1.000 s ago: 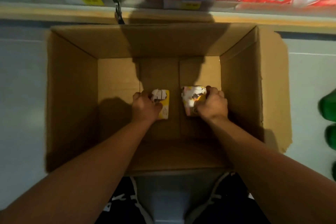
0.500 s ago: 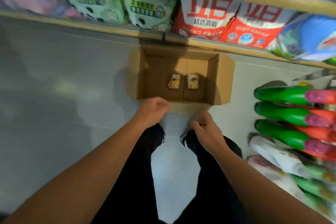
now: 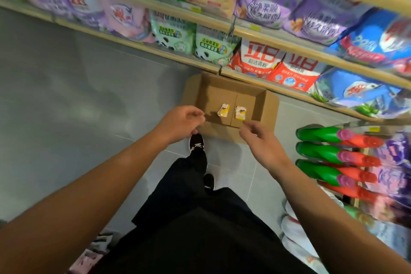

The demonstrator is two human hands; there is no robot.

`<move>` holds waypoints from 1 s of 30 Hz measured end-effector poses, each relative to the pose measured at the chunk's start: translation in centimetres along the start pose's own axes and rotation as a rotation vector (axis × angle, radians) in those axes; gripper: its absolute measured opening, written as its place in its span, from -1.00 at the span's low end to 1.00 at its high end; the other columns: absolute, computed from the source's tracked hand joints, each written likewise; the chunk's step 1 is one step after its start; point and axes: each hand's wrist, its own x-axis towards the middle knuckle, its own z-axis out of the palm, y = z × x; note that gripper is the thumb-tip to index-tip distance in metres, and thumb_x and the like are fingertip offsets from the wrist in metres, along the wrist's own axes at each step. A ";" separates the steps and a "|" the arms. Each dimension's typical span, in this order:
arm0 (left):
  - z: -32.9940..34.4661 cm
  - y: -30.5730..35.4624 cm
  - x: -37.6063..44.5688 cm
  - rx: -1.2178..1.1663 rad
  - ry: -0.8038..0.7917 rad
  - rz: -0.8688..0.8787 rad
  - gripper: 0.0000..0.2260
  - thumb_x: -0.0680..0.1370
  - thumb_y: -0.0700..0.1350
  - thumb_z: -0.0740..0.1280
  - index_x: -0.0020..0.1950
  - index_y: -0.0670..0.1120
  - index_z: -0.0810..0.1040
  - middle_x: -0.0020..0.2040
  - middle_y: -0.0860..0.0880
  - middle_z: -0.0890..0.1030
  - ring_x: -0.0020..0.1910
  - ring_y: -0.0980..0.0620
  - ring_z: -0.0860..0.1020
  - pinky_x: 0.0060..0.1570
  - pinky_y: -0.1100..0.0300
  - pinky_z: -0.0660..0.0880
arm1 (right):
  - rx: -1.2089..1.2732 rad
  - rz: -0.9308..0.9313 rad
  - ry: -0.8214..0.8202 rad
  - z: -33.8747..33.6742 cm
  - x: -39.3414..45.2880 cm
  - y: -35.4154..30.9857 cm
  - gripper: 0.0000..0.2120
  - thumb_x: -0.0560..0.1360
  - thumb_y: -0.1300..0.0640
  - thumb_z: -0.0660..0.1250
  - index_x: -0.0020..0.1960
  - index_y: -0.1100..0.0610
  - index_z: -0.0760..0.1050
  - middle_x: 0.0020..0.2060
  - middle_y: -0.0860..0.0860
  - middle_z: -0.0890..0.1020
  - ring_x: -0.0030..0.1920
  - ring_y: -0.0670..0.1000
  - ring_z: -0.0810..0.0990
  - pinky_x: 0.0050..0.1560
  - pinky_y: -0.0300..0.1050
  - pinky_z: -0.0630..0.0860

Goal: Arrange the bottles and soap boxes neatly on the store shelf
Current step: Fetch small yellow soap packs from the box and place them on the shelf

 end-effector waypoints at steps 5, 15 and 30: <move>0.0 -4.0 -6.8 -0.210 0.151 -0.037 -0.83 0.61 -0.06 0.26 0.16 0.01 0.57 -0.04 0.01 0.67 -0.15 0.02 0.65 -0.05 0.10 0.62 | 0.154 -0.048 -0.059 3.1 -3.9 0.8 -0.78 0.59 -0.08 0.24 0.20 -0.12 0.49 0.09 -0.18 0.56 0.20 -0.05 0.51 0.31 -0.03 0.42; -1.1 -17.8 -17.7 -0.454 0.327 -0.311 -0.89 0.63 -0.17 0.21 0.05 -0.05 0.52 -0.09 -0.12 0.57 -0.29 0.00 0.51 -0.31 0.21 0.49 | -0.089 -0.017 -0.324 16.3 -9.8 1.3 -0.83 0.59 -0.01 0.28 0.14 -0.01 0.53 0.06 -0.05 0.60 0.08 -0.04 0.56 0.27 0.01 0.46; -22.3 -42.0 -27.2 -0.851 0.760 -0.451 -0.78 0.64 -0.22 0.19 0.25 -0.19 0.50 -0.06 -0.17 0.59 -0.34 -0.04 0.48 -0.31 0.13 0.46 | -0.667 -0.282 -0.495 43.7 -9.1 -16.8 -0.59 0.56 -0.03 0.28 0.37 0.06 0.45 0.24 0.00 0.56 0.18 -0.04 0.50 0.18 -0.14 0.40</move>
